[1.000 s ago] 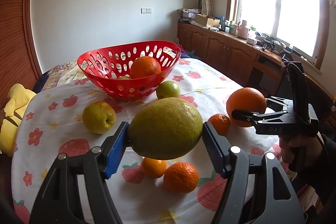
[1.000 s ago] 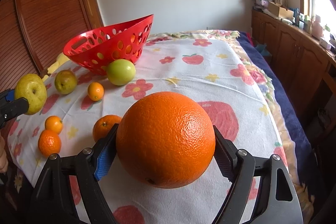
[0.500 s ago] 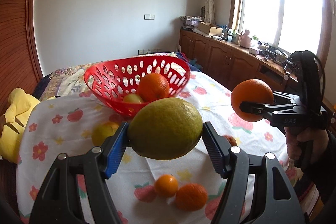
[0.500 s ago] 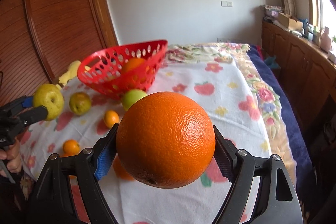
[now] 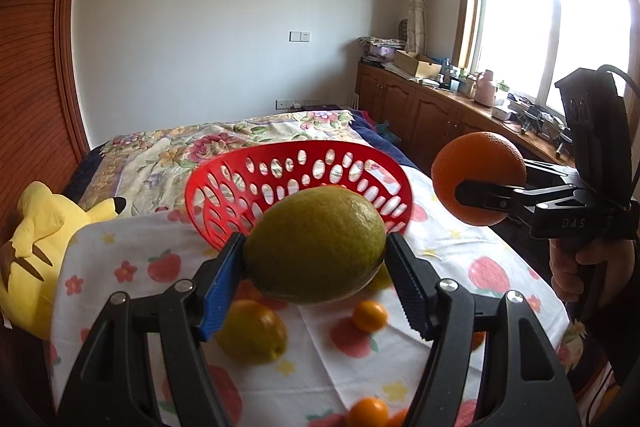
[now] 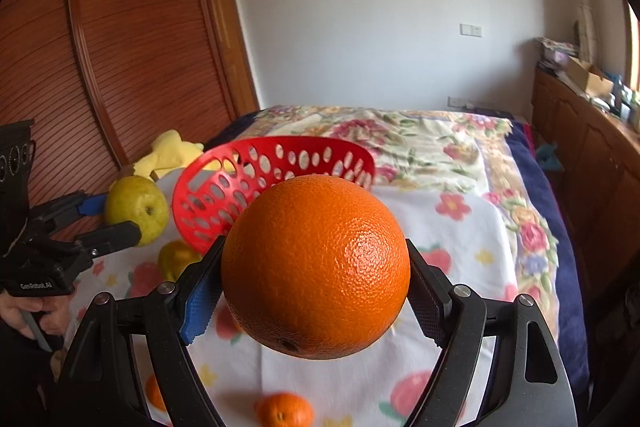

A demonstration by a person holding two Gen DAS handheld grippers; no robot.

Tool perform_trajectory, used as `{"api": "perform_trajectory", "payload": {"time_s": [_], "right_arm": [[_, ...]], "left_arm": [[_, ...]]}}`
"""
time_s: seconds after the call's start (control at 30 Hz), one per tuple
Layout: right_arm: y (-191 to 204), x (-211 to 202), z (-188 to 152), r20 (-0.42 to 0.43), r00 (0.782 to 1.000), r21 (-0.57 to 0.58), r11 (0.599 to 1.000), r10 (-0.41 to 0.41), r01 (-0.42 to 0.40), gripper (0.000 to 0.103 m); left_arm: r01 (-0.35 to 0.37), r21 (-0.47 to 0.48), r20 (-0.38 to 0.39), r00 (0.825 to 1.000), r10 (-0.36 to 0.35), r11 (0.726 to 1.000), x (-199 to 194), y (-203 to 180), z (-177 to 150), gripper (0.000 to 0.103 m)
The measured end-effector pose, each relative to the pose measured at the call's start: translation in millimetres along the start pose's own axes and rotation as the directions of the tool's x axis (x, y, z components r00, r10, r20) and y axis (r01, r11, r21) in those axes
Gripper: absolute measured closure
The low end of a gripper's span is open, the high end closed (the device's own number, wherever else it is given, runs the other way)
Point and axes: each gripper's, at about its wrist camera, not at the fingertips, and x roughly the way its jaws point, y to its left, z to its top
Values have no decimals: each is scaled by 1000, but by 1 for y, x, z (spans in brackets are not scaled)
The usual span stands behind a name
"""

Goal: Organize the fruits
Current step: 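Carry the pomelo with the left tool and the orange with the right tool over the basket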

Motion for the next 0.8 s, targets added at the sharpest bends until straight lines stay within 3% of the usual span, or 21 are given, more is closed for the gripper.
{"api": "perform_trajectory", "payload": {"time_s": [0.43, 0.8], "right_arm": [[6, 83, 45, -72, 995, -72, 995, 69, -74, 20], [25, 131, 55, -165, 984, -149, 984, 69, -94, 20]], "left_arm": [[-47, -22, -28, 999, 46, 999, 40, 33, 16, 34], [-60, -33, -45, 997, 58, 998, 56, 45, 20, 34]]}}
